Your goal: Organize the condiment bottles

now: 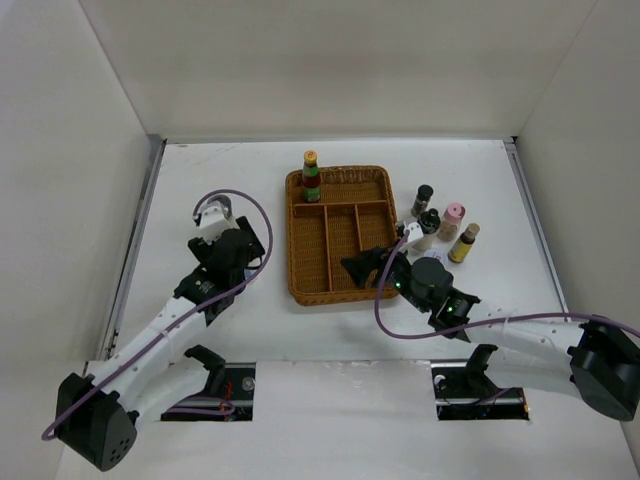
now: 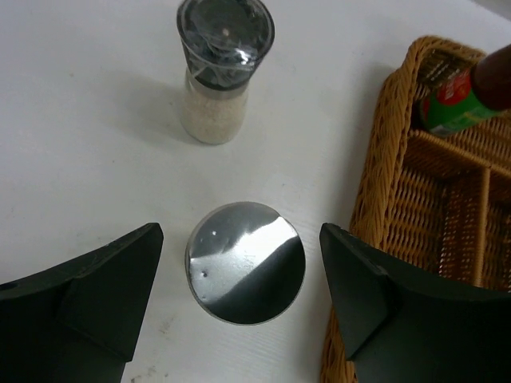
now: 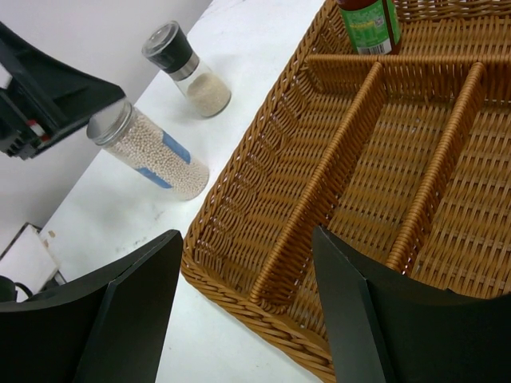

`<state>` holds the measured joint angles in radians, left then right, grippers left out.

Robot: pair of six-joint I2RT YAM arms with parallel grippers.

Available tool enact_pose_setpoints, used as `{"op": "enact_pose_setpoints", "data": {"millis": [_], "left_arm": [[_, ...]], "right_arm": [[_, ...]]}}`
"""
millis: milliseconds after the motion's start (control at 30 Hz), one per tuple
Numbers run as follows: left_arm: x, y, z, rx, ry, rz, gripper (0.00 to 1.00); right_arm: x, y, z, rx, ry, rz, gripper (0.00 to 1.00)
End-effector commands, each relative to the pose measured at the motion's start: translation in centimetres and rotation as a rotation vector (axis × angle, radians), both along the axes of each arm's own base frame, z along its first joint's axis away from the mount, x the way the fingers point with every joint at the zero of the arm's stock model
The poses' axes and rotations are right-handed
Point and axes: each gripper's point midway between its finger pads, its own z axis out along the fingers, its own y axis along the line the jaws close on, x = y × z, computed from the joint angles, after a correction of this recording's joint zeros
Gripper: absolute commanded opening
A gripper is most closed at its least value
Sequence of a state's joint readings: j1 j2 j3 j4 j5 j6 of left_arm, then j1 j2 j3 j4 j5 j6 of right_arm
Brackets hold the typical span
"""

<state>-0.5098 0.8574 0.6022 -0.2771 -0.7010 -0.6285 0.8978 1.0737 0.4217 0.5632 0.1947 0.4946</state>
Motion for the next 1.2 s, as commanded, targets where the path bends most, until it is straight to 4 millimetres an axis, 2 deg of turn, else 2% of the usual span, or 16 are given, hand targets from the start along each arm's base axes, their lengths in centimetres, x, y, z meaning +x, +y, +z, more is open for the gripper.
{"op": "enact_pose_setpoints", "data": {"millis": [0,100,200,267,367,433,500,567,633,767,900,1000,1167], "left_arm": [[0.4,-0.9,-0.5,0.015,0.042,-0.033,0.78],[0.8,-1.1,-1.2,0.018,0.052,-0.031,0.69],[1.1,-0.7,-0.6,0.019,0.034,-0.013,0.49],[1.2,-0.8,0.8,0.009,0.002,-0.015,0.4],[1.5,-1.8,4.8,-0.011,-0.09,-0.043,0.35],[1.8,-3.3,8.4,-0.029,-0.164,-0.09,0.35],[2.2,-5.5,11.2,-0.043,-0.215,-0.147,0.35],[3.0,-8.5,13.3,-0.057,-0.258,-0.22,0.35],[4.2,-11.1,14.2,-0.048,-0.279,-0.269,0.35],[7.3,-14.8,13.8,-0.037,-0.273,-0.328,0.35],[10.3,-17.0,11.9,-0.032,-0.242,-0.36,0.35],[12.1,-17.9,10.2,-0.019,-0.213,-0.362,0.35],[14.0,-19.0,7.4,0.004,-0.179,-0.371,0.35]], "right_arm": [[-0.1,0.6,2.0,0.051,-0.039,0.017,0.73],[-0.2,0.6,2.1,0.052,-0.04,0.017,0.73],[-0.2,0.5,2.2,0.056,-0.043,0.017,0.73],[-0.2,0.5,2.3,0.058,-0.045,0.016,0.73],[-0.2,0.5,2.2,0.057,-0.044,0.016,0.73],[-0.1,0.5,2.2,0.059,-0.044,0.012,0.73],[-0.1,0.4,2.1,0.059,-0.04,0.006,0.73],[-0.1,0.4,2.0,0.059,-0.04,0.003,0.73],[0.0,0.1,2.0,0.064,-0.039,-0.005,0.73],[0.0,-0.2,2.3,0.072,-0.045,-0.011,0.73],[0.1,-0.5,2.5,0.078,-0.048,-0.019,0.73],[0.1,-0.6,2.6,0.081,-0.051,-0.022,0.73],[0.1,-0.7,2.8,0.087,-0.054,-0.025,0.74]]}}
